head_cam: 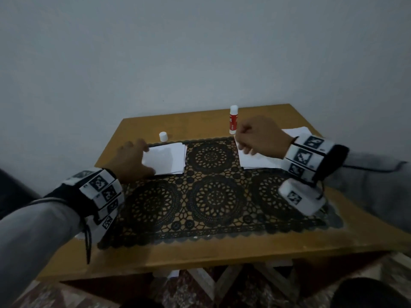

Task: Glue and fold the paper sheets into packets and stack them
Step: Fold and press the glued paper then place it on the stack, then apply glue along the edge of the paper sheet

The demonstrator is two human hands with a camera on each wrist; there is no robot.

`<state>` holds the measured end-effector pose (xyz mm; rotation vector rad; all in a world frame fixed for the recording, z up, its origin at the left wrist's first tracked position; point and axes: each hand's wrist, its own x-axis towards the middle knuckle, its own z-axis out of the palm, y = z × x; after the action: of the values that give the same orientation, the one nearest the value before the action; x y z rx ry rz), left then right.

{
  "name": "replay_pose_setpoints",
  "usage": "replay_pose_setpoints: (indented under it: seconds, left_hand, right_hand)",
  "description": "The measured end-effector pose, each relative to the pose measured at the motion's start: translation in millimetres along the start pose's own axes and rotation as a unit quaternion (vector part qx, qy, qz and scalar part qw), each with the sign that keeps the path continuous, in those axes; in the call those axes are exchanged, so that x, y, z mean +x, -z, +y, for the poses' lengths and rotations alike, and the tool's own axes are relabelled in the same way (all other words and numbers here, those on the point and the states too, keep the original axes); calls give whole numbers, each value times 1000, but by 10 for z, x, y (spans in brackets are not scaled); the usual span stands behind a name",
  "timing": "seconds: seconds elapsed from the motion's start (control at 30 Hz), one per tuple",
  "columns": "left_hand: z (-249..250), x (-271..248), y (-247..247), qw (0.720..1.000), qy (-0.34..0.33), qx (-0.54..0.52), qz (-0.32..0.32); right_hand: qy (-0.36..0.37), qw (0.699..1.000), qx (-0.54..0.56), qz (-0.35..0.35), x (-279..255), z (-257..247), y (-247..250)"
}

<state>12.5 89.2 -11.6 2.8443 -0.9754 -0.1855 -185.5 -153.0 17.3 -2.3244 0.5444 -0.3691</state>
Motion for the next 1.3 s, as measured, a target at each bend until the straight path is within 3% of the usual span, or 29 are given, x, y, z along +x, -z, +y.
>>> replay_pose_setpoints:
  seconds: [0.1,0.3,0.57,0.87,1.1,1.3]
  left_hand:
    - [485,-26,16,994,-109,-23,0]
    - [1573,35,-145,956,-281,34,-75]
    - [2303,306,-375,934,-321,117,-100]
    - [2331,301,-355,914,-391,105,-37]
    - [2213,161,-307,915,-391,94,-25]
    - [1715,-101,-171,925,-375,57,33]
  right_hand:
    - [16,990,-130,53,-85,378,259]
    - [-12,985,-146,96,-100,830,353]
    - [-36,985,-129,111,-40,931,347]
    - [-63,984,-101,131,-6,925,355]
    - [-71,985,-104,119,-16,917,369]
    - [-62,985,-116,111,-29,925,367]
